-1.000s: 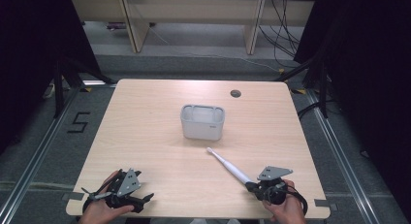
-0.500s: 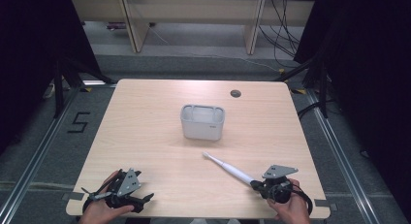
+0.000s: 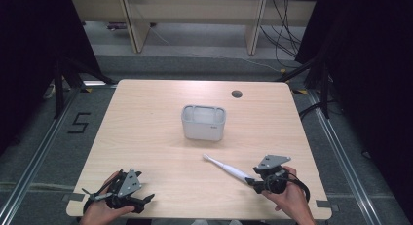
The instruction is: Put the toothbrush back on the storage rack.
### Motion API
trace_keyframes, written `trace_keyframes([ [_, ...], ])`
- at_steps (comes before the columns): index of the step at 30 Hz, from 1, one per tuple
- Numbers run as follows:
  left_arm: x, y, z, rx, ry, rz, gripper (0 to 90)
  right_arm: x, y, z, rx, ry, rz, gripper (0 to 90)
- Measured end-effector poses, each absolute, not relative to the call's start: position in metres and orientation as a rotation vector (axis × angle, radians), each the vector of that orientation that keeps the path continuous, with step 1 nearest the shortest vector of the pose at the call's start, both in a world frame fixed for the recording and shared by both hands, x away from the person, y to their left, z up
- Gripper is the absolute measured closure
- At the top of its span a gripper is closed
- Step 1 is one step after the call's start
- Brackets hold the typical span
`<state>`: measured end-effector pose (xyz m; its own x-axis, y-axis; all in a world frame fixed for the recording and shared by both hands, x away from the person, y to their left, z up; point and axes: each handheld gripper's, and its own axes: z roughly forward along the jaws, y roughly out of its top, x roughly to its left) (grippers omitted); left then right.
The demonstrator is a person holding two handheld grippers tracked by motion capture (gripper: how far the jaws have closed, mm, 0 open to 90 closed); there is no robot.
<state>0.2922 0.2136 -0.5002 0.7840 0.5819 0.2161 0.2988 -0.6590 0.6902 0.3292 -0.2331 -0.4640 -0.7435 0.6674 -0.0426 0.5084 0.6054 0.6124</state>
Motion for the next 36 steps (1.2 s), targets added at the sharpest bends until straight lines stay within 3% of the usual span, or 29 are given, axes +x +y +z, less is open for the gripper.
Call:
trace_keyframes([
  [21,0.292,0.215,-0.500,2.322,0.651,0.559,15.5,0.366,-0.188,-0.466,0.877,2.738,0.581,46.2],
  [36,0.292,0.214,-0.500,2.313,0.652,0.558,15.5,0.385,-0.169,-0.473,0.820,2.860,0.383,53.5],
])
